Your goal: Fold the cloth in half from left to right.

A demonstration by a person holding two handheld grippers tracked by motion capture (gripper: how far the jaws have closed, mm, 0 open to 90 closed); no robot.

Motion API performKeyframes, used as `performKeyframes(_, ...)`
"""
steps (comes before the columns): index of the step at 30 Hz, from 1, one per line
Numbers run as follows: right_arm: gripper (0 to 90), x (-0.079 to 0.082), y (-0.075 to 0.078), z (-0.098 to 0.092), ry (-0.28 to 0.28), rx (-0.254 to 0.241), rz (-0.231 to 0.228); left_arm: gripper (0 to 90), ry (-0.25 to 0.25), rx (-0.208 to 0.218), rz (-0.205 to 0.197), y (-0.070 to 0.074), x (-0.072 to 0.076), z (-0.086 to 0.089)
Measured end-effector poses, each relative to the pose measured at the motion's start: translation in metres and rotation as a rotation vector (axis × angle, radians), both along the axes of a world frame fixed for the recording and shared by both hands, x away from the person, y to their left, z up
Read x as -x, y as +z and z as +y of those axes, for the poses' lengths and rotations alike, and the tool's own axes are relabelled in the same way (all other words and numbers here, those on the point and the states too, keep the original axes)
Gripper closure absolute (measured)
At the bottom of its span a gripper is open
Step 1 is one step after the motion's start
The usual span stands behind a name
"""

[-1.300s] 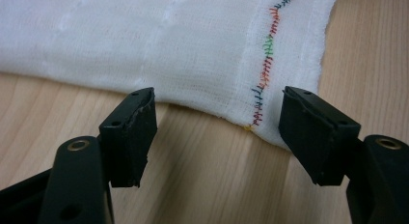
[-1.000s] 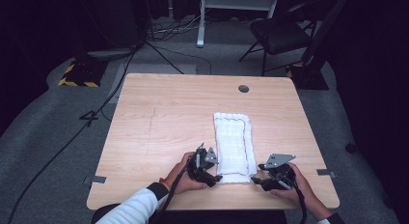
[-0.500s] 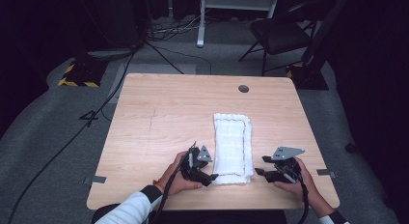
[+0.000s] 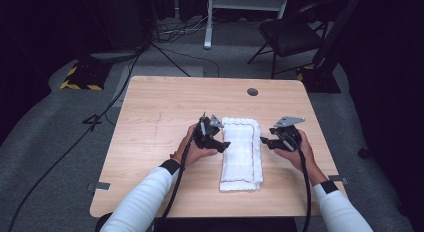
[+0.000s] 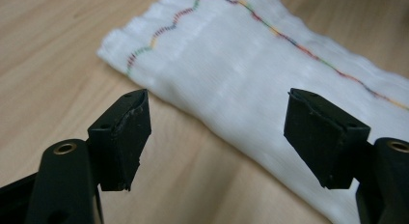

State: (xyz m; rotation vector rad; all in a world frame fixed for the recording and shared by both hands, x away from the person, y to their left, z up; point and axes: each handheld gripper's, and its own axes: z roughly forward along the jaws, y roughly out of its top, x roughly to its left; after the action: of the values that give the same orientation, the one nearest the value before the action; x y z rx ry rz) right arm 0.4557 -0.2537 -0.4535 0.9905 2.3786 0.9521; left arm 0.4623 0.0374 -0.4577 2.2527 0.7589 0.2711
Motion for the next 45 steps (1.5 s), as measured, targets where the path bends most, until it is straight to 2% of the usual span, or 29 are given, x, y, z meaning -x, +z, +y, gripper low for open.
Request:
performKeyframes(3, 44.0, -0.023, -0.006, 0.008, -0.018, -0.015, 0.022, 25.2, 0.038, 0.011, 0.019, -0.004, -0.02, -0.007)
performKeyframes(5, 43.9, -0.035, -0.009, 0.015, -0.022, -0.009, 0.026, 25.3, 0.069, -0.02, 0.002, -0.008, -0.032, -0.011)
performKeyframes(7, 44.0, -0.046, -0.011, 0.02, -0.032, -0.01, 0.026, 25.2, 0.096, -0.02, 0.022, -0.014, -0.043, -0.015)
performKeyframes(8, 43.9, -0.052, -0.012, 0.022, -0.037, -0.01, 0.033, 25.3, 0.107, -0.044, 0.016, -0.017, -0.047, -0.017)
performKeyframes(9, 43.9, -0.057, -0.013, 0.024, -0.038, -0.005, 0.041, 25.4, 0.128, -0.056, 0.016, -0.021, -0.051, -0.019)
performKeyframes(11, 44.0, -0.065, -0.016, 0.027, -0.046, 0.009, 0.051, 24.8, 0.14, -0.052, 0.046, -0.027, -0.058, -0.021)
performKeyframes(13, 44.5, -0.071, -0.021, 0.03, -0.042, 0.037, 0.051, 23.3, 0.15, -0.051, 0.054, -0.031, -0.063, -0.023)
performKeyframes(14, 44.1, -0.073, -0.023, 0.03, -0.043, 0.041, 0.068, 23.1, 0.151, -0.046, 0.072, -0.032, -0.065, -0.024)
performKeyframes(18, 43.3, -0.078, -0.03, 0.032, -0.053, 0.02, 0.099, 18.4, 0.147, -0.037, 0.082, -0.036, -0.069, -0.026)
performKeyframes(20, 42.4, -0.079, -0.032, 0.031, -0.051, 0.012, 0.102, 17.1, 0.137, -0.037, 0.075, -0.037, -0.07, -0.026)
performKeyframes(26, 42.5, -0.085, -0.034, 0.026, -0.057, -0.037, 0.161, 18.4, 0.08, -0.032, 0.051, -0.039, -0.072, -0.024)
performKeyframes(28, 49.0, -0.085, -0.034, 0.026, -0.036, -0.041, 0.163, 25.7, 0.055, -0.03, 0.061, -0.037, -0.071, -0.024)
performKeyframes(32, 66.7, -0.083, -0.032, 0.029, -0.001, -0.052, 0.184, 49.8, 0.015, -0.02, 0.086, -0.033, -0.071, -0.026)
performKeyframes(36, 74.2, -0.082, -0.033, 0.03, 0.008, -0.068, 0.196, 70.0, -0.004, 0.016, 0.124, -0.033, -0.073, -0.024)
performKeyframes(39, 80.2, -0.081, -0.031, 0.033, 0.006, -0.058, 0.2, 76.5, -0.013, 0.031, 0.139, -0.033, -0.075, -0.022)
performKeyframes(42, 83.6, -0.08, -0.03, 0.038, 0.009, -0.029, 0.192, 78.6, -0.025, 0.027, 0.147, -0.033, -0.078, -0.021)
performKeyframes(45, 84.9, -0.08, -0.029, 0.043, 0.003, 0.013, 0.161, 79.3, -0.026, 0.004, 0.119, -0.032, -0.078, -0.022)
